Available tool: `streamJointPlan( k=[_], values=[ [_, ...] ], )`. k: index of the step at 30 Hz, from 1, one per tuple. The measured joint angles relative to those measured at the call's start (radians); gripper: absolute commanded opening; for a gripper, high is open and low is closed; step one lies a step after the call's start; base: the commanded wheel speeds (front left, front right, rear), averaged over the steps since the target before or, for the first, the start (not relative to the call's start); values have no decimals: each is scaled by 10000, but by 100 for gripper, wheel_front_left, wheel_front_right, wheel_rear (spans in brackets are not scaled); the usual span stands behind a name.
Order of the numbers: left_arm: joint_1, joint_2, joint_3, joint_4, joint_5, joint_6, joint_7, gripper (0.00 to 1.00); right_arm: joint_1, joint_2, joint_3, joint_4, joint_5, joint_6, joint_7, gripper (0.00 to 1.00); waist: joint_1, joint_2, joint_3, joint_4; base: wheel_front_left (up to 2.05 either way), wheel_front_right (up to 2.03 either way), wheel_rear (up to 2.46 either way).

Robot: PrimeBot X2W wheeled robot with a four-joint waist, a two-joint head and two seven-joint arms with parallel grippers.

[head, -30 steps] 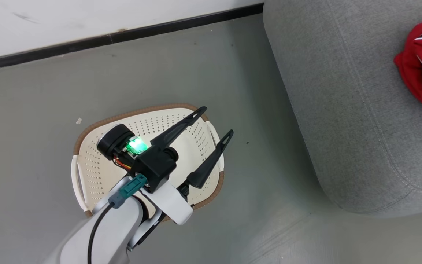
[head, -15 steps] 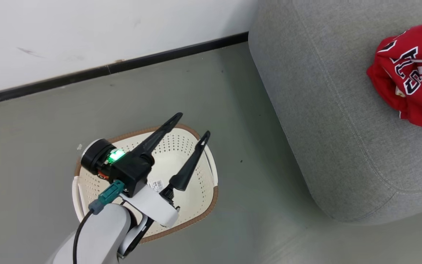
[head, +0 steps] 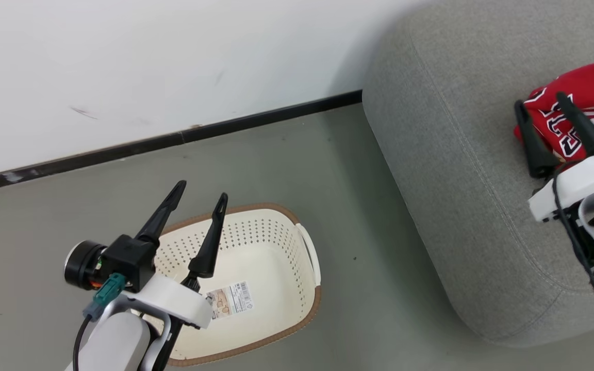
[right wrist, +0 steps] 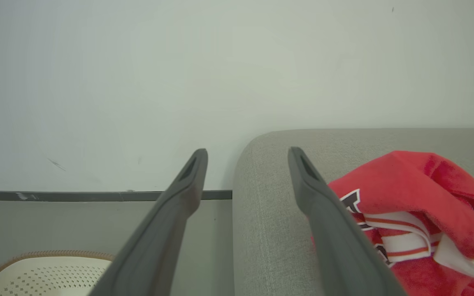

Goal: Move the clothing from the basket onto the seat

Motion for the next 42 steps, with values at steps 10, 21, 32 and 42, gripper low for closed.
streamJointPlan(
  k=[10,21,32,42],
  values=[
    [836,157,892,245,59,974,-84,100,731,391,265,-430,-140,0,2,100,0,0,-677,552,0,0,0],
    [1744,186,1465,650,92,1701,-86,100,1787,901,88,-1026,-347,0,0,100,0,0,-1327,1193,0,0,0],
    [2371,213,1825,782,211,2034,-86,100,3466,1668,-769,-1831,-1204,0,2,100,0,0,-2117,1831,0,0,0],
    [2753,207,1925,1085,240,2113,-86,100,4682,2226,-1522,-2406,-1720,0,2,100,0,0,-2646,2116,0,0,0]
  ],
)
